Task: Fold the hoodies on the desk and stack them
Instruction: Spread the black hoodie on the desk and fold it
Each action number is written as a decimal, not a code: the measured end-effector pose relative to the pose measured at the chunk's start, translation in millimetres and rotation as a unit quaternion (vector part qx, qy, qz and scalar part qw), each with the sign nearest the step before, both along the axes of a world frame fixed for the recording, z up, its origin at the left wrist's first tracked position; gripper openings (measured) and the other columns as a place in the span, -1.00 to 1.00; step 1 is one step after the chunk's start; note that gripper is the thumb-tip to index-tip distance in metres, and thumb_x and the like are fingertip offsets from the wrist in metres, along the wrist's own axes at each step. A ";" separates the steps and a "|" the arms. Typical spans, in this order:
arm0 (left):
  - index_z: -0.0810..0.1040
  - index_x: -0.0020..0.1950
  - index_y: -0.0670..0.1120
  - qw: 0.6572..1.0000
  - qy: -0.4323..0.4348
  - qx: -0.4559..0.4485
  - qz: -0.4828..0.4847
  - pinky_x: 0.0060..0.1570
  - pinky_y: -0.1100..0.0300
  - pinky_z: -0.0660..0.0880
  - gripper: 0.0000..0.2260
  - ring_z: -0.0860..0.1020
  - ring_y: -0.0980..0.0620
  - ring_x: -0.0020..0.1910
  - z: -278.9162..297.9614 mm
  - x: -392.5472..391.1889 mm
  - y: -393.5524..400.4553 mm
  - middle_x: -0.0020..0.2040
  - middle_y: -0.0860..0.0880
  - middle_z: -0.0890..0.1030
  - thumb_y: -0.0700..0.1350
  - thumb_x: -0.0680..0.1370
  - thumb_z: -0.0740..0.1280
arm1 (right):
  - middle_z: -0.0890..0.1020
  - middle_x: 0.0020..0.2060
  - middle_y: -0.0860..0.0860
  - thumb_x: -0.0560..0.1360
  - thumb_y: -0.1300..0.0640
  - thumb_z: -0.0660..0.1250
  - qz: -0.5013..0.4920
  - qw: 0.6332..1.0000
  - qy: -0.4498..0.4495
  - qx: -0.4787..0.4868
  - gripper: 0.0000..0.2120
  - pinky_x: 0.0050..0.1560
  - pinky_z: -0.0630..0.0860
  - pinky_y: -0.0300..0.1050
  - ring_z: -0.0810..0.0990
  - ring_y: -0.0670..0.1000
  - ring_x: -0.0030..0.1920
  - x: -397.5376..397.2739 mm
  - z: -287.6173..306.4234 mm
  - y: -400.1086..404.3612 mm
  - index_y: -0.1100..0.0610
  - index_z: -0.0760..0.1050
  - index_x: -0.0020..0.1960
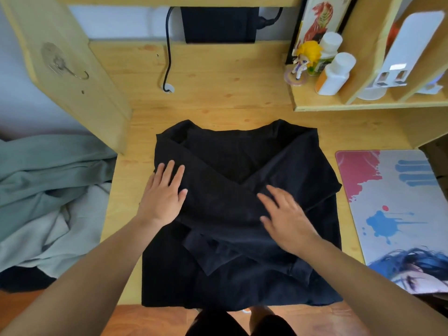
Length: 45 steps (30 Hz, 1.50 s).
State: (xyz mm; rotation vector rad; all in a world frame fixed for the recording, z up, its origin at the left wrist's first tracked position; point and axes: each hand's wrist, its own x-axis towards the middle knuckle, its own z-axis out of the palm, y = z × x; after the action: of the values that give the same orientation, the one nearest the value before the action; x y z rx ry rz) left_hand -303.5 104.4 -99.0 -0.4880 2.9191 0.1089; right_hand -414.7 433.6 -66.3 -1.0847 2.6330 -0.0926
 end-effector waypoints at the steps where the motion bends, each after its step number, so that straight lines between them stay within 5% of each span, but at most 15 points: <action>1: 0.04 0.68 -0.01 1.000 -0.010 0.000 -0.011 0.57 -0.18 0.16 -0.41 0.02 -0.24 0.64 -5.9 -5.6 -0.7 0.67 -0.17 0.03 0.16 0.69 0.06 | 0.12 0.60 0.11 0.65 -0.15 0.03 0.040 0.998 0.005 0.038 -0.41 0.54 0.20 0.14 0.11 0.19 0.58 1.2 -10.3 -2.6 0.05 0.10 0.62; 4: -0.16 0.67 0.16 0.998 -0.043 0.030 0.037 0.60 -0.17 -0.03 -0.42 -0.16 -0.16 0.66 -24.9 -21.9 -3.9 0.69 -0.07 -0.16 0.28 0.67 -0.13 | -0.10 0.64 0.08 0.62 -0.27 -0.23 0.026 0.992 -0.003 0.121 -0.34 0.56 -0.02 0.23 -0.11 0.20 0.62 -2.0 -38.3 4.9 -0.02 -0.15 0.64; 9: -0.27 0.63 0.26 0.995 -0.070 0.011 0.073 0.60 -0.17 -0.16 -0.42 -0.27 -0.09 0.64 -39.8 -40.6 -12.5 0.67 0.02 -0.25 0.35 0.62 -0.26 | -0.22 0.62 0.05 0.62 -0.32 -0.19 -0.020 0.993 0.001 0.118 -0.31 0.57 -0.05 0.26 -0.22 0.15 0.62 -0.5 -56.4 11.2 -0.04 -0.24 0.63; 13: -0.36 0.59 0.29 0.993 -0.111 -0.001 0.038 0.59 -0.20 -0.17 -0.41 -0.31 -0.10 0.63 -27.1 -85.3 -42.3 0.66 0.02 -0.32 0.38 0.58 -0.33 | -0.12 0.63 0.06 0.59 -0.38 -0.11 -0.006 0.994 -0.007 0.109 -0.27 0.55 0.11 0.22 -0.15 0.13 0.62 3.5 -48.6 12.3 -0.05 -0.13 0.65; 17: -0.20 0.66 0.19 0.984 -0.131 -0.084 0.083 0.54 -0.33 -0.19 -0.43 -0.27 -0.29 0.62 1.7 -127.8 -3.7 0.67 -0.11 -0.24 0.29 0.67 -0.17 | -0.28 0.61 0.03 0.56 -0.42 -0.09 -0.061 0.989 -0.061 0.121 -0.23 0.55 0.03 0.20 -0.30 0.12 0.60 35.3 -42.0 6.7 -0.11 -0.27 0.62; 19: -0.08 0.67 0.15 0.995 -0.048 -0.009 0.088 0.54 -0.36 -0.15 -0.41 -0.20 -0.32 0.62 13.1 -118.3 46.9 0.68 -0.14 -0.17 0.28 0.67 -0.09 | -0.34 0.59 0.03 0.55 -0.43 -0.11 -0.075 0.984 -0.089 0.135 -0.21 0.55 0.00 0.21 -0.34 0.14 0.59 56.2 -36.0 5.2 -0.11 -0.32 0.61; 22: 0.02 0.67 0.15 0.990 0.026 0.099 0.102 0.53 -0.37 -0.04 -0.42 -0.09 -0.32 0.63 17.6 -44.6 113.4 0.68 -0.15 -0.05 0.27 0.67 -0.02 | 0.01 0.63 0.09 0.52 -0.45 -0.09 -0.041 0.984 -0.096 0.145 -0.20 0.41 0.30 0.26 0.06 0.23 0.59 81.0 -13.3 14.7 -0.07 -0.02 0.64; 25: -0.03 0.67 0.17 0.981 -0.016 0.099 0.168 0.50 -0.43 0.01 -0.39 -0.09 -0.33 0.63 -2.5 40.8 138.5 0.68 -0.15 -0.06 0.31 0.64 -0.07 | 0.37 0.45 0.07 0.52 -0.41 -0.02 -0.013 0.989 -0.113 0.097 -0.29 0.27 0.46 0.18 0.44 0.21 0.34 54.0 4.1 20.0 -0.04 0.30 0.53; 29: -0.23 0.64 0.24 0.967 -0.085 0.090 0.221 0.47 -0.50 -0.02 -0.37 -0.15 -0.34 0.62 -32.9 83.5 139.7 0.68 -0.15 -0.12 0.39 0.60 -0.23 | 0.25 0.51 0.13 0.58 -0.18 0.20 -0.059 0.998 0.001 0.022 -0.38 0.40 0.37 0.20 0.26 0.23 0.45 -63.8 -3.0 -6.9 0.05 0.22 0.57; 33: 0.06 0.66 0.19 0.972 -0.082 0.070 0.208 0.40 -0.56 0.02 -0.36 -0.03 -0.41 0.60 -41.5 78.8 144.3 0.66 -0.21 0.04 0.35 0.60 -0.03 | 0.27 0.50 0.18 0.63 -0.24 0.10 -0.143 0.981 -0.005 0.134 -0.35 0.46 0.19 0.24 0.24 0.28 0.47 -153.6 -22.6 -11.0 0.09 0.11 0.58; 37: 0.13 0.65 0.19 0.980 -0.067 0.047 0.181 0.41 -0.56 0.02 -0.37 -0.02 -0.41 0.60 -41.7 73.8 134.4 0.66 -0.22 0.08 0.32 0.58 0.03 | 0.60 0.05 0.15 0.64 -0.22 0.04 -0.114 0.983 0.028 0.141 -0.56 0.06 0.49 0.13 0.57 0.21 0.03 -149.2 -25.3 -0.8 0.14 0.35 0.21; 39: 0.12 0.65 0.20 0.988 -0.054 0.037 0.140 0.42 -0.55 0.00 -0.38 -0.02 -0.41 0.61 -42.5 68.7 122.7 0.66 -0.21 0.07 0.33 0.59 0.04 | 0.62 -0.08 0.15 0.67 -0.16 0.06 -0.137 0.982 -0.008 0.128 -0.63 -0.15 0.45 0.05 0.57 0.20 -0.12 -135.5 -21.9 11.8 0.15 0.34 0.13; 45: -0.04 0.65 0.27 0.995 -0.058 0.014 -0.084 0.46 -0.50 -0.02 -0.39 -0.09 -0.34 0.63 -39.1 2.3 61.0 0.68 -0.14 -0.04 0.35 0.61 -0.04 | 0.61 -0.02 0.27 0.65 -0.14 0.16 -0.284 0.945 -0.015 0.163 -0.63 -0.11 0.43 0.06 0.59 0.34 0.02 -86.5 4.8 104.9 0.18 0.39 0.13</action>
State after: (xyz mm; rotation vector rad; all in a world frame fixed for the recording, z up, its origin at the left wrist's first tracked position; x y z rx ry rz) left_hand -301.2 165.4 -138.1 -0.2339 2.8252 0.0946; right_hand -501.2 538.5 -61.5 -0.2021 2.7177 0.1992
